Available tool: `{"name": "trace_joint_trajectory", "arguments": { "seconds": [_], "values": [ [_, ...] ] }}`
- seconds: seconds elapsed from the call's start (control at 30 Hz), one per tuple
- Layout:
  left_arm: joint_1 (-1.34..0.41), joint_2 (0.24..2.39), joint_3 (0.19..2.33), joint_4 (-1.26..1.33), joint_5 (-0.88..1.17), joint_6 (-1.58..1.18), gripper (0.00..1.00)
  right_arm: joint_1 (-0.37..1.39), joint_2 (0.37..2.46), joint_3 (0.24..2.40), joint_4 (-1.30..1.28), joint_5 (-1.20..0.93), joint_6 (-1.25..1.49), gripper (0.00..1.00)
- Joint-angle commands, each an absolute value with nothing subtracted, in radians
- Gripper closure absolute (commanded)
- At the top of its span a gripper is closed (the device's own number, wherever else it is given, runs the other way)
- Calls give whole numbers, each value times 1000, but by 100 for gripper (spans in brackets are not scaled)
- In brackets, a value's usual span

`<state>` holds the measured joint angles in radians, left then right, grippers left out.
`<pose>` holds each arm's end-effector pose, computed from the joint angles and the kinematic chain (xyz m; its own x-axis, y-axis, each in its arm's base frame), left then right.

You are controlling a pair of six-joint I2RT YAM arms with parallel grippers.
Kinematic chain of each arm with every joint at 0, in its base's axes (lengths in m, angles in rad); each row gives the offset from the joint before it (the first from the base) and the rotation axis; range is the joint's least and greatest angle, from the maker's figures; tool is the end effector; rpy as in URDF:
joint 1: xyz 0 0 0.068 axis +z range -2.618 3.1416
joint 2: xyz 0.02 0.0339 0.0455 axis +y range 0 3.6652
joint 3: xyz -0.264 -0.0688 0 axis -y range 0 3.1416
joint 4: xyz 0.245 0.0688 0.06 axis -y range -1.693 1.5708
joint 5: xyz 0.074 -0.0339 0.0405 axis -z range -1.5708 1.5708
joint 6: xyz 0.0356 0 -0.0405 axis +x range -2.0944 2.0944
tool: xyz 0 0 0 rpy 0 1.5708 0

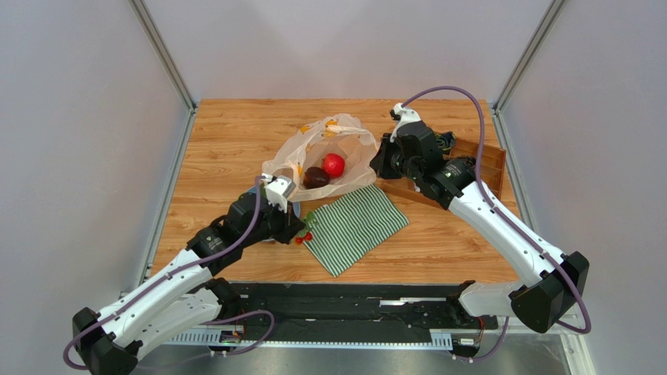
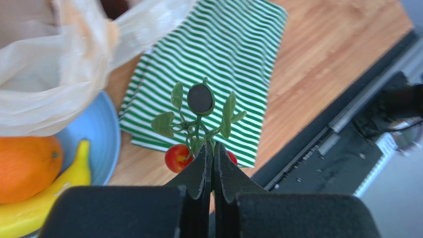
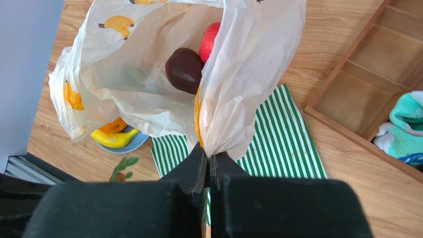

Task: Place the fruits into the plastic bag

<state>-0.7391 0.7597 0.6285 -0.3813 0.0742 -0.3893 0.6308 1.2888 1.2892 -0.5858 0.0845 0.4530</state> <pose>0.1274 -0.1197 0.2691 -0.6084 0.0424 -0.7925 0.5281 0.7670 -0.3644 0.2301 0.1643 0.3667 -0.6335 0.0773 -0.7698 -0.2820 0.9034 0.3229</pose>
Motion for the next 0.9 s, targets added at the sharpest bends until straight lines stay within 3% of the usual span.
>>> {"name": "trace_joint_trajectory", "arguments": {
  "seconds": [0.0,0.2,0.47,0.67,0.87],
  "values": [
    [-744,755,678,-281,367,-356,100,635,1264,1289,-549,86,465,100],
    [-744,778,781,-241,546,-376,100,634,1264,1293,-554,87,463,100],
    [-744,854,992,-262,528,-387,100,635,1264,1292,-555,94,459,100],
    [-744,992,1169,-346,399,-353,100,634,1256,1281,-551,94,459,100],
    [-741,1179,1345,-501,128,-338,100,635,1246,1281,-552,92,459,100]
  ]
}}
